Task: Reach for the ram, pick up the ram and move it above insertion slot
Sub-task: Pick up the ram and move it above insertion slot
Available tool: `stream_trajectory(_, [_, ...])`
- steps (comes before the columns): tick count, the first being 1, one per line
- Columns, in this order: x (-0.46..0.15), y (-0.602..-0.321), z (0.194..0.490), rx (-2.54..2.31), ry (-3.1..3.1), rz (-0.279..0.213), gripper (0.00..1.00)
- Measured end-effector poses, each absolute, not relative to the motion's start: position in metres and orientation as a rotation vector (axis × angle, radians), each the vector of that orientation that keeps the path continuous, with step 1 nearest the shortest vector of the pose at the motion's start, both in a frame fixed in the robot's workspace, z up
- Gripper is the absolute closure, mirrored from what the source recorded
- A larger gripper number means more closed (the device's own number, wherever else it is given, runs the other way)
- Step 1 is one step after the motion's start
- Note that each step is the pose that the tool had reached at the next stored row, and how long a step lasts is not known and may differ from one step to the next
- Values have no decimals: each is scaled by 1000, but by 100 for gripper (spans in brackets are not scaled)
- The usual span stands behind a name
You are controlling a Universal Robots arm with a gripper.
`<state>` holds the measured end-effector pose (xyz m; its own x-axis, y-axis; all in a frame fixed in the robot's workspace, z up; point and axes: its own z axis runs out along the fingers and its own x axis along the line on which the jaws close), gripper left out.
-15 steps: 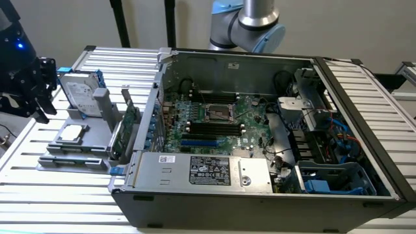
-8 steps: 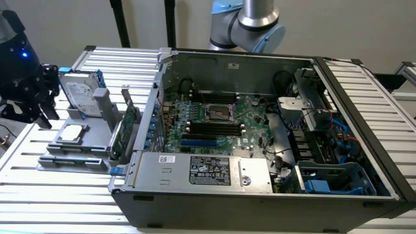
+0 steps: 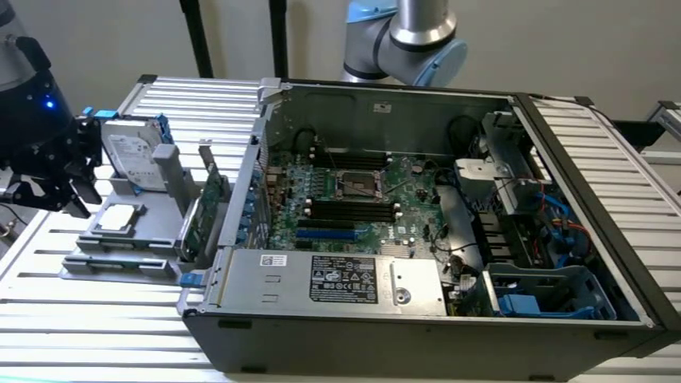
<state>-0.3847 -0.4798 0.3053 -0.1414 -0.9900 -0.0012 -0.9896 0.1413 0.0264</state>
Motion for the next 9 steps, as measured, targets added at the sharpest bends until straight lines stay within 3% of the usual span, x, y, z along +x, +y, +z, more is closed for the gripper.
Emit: stream_trajectory(9, [-385,-482,289,2051,-2358,-32,69])
